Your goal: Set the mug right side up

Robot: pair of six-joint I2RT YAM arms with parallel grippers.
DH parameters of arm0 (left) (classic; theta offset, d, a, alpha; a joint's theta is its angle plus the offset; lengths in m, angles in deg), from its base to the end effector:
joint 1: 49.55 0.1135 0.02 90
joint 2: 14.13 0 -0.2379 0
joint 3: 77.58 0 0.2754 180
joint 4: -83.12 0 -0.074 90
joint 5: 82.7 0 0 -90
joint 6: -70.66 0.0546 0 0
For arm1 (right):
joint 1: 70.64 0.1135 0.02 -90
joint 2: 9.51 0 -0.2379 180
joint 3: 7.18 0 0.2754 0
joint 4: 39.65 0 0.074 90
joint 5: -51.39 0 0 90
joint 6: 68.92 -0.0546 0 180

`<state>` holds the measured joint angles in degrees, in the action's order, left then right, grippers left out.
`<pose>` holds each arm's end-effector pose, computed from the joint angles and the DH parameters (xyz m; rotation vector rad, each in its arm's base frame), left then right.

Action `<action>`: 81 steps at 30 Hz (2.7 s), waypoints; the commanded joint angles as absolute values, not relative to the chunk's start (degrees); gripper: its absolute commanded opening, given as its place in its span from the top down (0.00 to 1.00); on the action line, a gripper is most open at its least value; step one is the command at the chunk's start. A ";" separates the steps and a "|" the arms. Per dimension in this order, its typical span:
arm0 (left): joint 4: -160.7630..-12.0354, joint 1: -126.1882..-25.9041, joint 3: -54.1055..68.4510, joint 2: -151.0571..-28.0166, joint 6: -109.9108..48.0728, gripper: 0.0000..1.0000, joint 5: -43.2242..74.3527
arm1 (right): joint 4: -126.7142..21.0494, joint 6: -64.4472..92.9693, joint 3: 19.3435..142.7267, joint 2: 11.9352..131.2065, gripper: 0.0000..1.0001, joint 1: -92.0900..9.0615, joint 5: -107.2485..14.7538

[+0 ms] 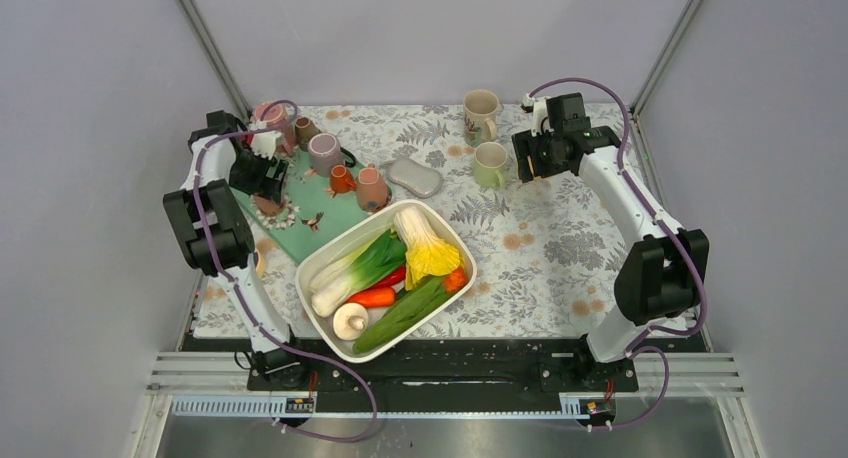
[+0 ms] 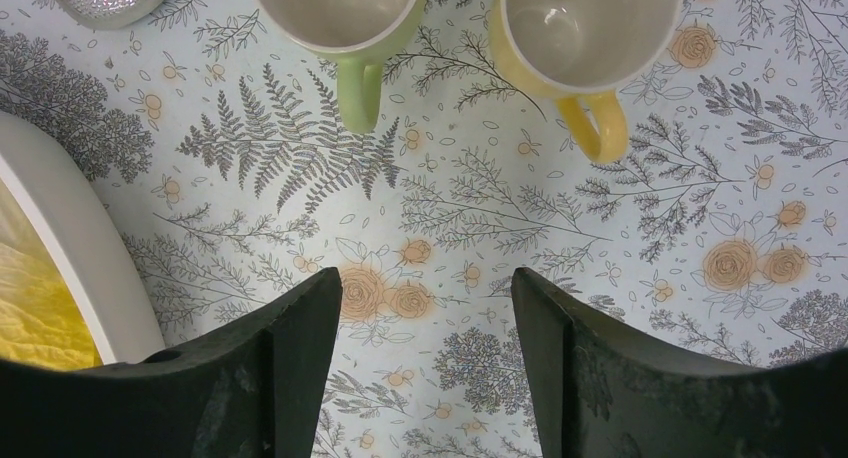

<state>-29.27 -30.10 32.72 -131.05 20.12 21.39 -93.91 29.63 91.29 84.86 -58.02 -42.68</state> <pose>0.4153 0.1326 0.1717 0.5299 2.7300 -0.1098 0.3847 0.0901 0.2718 -0.4804 2.3992 0.1184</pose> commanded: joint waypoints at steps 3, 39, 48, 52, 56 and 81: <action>-36.30 -29.60 34.15 -131.08 11.34 0.11 19.59 | -93.10 30.00 90.74 81.78 0.28 -57.59 -43.70; -34.90 -30.10 31.69 -125.23 1.30 1.00 36.55 | -90.11 25.47 90.72 74.63 0.26 -46.84 -50.12; -34.27 -30.23 31.19 -115.93 -5.97 1.00 50.49 | -74.87 15.65 92.47 80.15 0.23 -32.16 -64.07; -28.15 -32.68 32.44 -112.37 -1.92 1.00 57.91 | -70.95 11.83 96.22 83.81 0.23 -30.66 -68.49; -19.37 -35.92 35.73 -111.52 3.57 1.00 61.18 | -70.77 20.04 97.46 83.89 0.23 -30.26 -68.63; -8.70 -56.92 37.84 -105.58 3.82 1.00 65.94 | -62.64 40.46 83.46 71.13 0.19 -29.82 -67.93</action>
<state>-2.54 -56.99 35.53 -106.07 15.66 60.14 -75.26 33.22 94.94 81.23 -30.61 -71.86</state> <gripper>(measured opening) 0.686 0.807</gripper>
